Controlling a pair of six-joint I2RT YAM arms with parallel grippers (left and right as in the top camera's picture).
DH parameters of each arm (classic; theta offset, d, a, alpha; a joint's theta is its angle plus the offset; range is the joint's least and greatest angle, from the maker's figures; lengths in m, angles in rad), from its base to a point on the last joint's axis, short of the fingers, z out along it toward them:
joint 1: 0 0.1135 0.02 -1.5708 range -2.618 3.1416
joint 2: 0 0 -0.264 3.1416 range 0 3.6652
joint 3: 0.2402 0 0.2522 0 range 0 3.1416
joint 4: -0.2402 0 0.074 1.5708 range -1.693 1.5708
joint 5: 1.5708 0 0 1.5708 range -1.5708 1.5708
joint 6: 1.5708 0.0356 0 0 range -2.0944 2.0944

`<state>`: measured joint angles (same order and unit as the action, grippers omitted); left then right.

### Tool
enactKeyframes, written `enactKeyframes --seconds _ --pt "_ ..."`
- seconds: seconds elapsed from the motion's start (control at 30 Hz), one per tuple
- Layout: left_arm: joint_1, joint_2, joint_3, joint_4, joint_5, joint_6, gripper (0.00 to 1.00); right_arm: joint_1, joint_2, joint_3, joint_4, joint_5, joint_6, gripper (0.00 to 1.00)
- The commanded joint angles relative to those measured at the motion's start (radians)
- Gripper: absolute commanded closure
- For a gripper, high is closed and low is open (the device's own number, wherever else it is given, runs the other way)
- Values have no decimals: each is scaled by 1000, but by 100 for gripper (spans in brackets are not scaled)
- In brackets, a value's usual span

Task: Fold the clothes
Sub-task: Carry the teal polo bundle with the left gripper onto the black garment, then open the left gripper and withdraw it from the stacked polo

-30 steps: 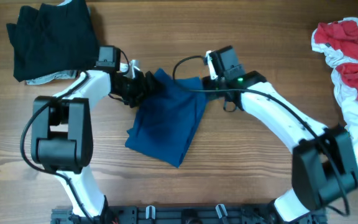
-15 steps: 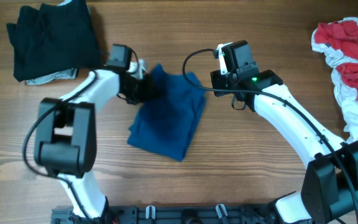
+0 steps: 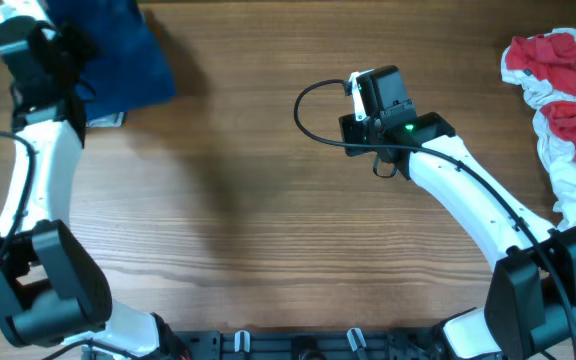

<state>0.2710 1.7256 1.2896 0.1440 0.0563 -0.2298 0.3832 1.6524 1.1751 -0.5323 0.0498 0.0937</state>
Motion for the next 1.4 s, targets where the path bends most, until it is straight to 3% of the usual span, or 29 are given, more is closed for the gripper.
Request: enactKeyframes --seconds 0.0,0.27,0.33,0.63,0.67,0.7,0.73,0.77,0.8,0.93,1.1,1.23,1.37 --pt "46 68 23 74 -16 14 96 -2 -24 24 0 2 41 51" --pt "87 237 25 283 -27 14 96 -2 -24 24 -7 -5 67 50" --pt "90 252 29 295 -117 12 96 -2 -24 24 -8 -6 67 50" --pt "100 375 126 345 -192 14 96 -2 -24 24 -8 -25 75 50" --pt "102 382 134 347 -203 14 94 -2 -24 24 -8 -25 75 50" --pt "105 382 136 348 -213 14 71 -2 -24 24 -8 -26 74 50" --pt "114 382 139 358 -215 14 33 -2 -24 24 -8 -30 74 50" --pt "128 372 153 353 -214 14 12 -2 -24 24 -8 -32 74 50" --pt "142 356 169 333 -208 13 1 -2 -24 24 -8 -32 74 50" --pt "153 244 216 163 -72 13 0 -2 -24 24 -3 -31 74 46" --pt "63 191 216 -85 121 13 0 -2 -24 24 7 -31 73 44" --pt "-11 203 216 -247 134 13 0 -2 -24 24 3 -31 71 44" --pt "-32 281 216 -245 119 12 0 -2 -24 24 0 -32 69 44"
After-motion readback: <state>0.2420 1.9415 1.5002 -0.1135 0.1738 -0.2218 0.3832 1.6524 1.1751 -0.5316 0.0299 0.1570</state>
